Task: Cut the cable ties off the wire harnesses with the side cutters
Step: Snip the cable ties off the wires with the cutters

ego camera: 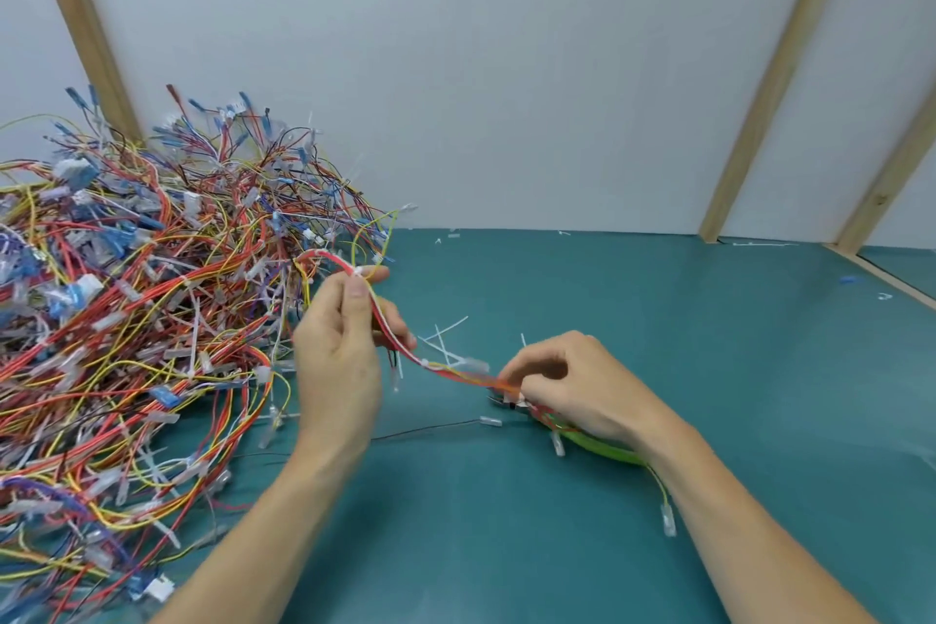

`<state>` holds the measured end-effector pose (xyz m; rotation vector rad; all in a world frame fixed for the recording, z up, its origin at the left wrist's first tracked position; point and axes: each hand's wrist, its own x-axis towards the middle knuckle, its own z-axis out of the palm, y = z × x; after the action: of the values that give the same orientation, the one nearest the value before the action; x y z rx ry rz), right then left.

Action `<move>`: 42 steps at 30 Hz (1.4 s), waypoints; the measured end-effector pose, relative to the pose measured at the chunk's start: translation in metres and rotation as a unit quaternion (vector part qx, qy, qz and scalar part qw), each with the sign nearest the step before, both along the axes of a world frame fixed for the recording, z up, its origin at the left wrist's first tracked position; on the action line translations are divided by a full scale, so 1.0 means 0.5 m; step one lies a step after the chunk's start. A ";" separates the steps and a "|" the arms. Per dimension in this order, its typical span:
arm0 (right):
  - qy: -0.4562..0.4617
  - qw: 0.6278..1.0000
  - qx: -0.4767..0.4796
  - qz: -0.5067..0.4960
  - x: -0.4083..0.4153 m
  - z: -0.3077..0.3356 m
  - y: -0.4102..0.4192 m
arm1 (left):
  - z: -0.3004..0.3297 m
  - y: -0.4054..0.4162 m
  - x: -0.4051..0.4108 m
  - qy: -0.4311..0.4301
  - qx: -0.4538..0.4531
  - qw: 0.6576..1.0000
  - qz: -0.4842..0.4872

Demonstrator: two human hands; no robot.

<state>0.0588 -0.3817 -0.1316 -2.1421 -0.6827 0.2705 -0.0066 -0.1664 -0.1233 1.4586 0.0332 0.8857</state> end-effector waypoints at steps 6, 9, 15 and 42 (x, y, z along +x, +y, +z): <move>0.069 0.975 0.212 0.017 -0.015 0.017 0.034 | -0.014 -0.017 -0.010 0.043 0.211 0.969 -0.124; 0.113 0.969 0.222 -0.005 -0.026 0.012 0.058 | -0.036 -0.033 -0.014 0.075 0.317 0.928 -0.183; 0.183 0.943 0.275 -0.041 -0.022 0.014 0.050 | -0.060 -0.038 -0.006 0.175 0.341 0.912 -0.144; -0.266 0.867 -0.168 -0.387 0.228 0.017 -0.152 | -0.088 -0.042 -0.006 0.202 0.389 0.883 -0.167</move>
<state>0.1728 -0.4578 -0.1232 -2.6587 0.0005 -0.7087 -0.0096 -0.1875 -0.1674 2.3002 -0.2885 0.2817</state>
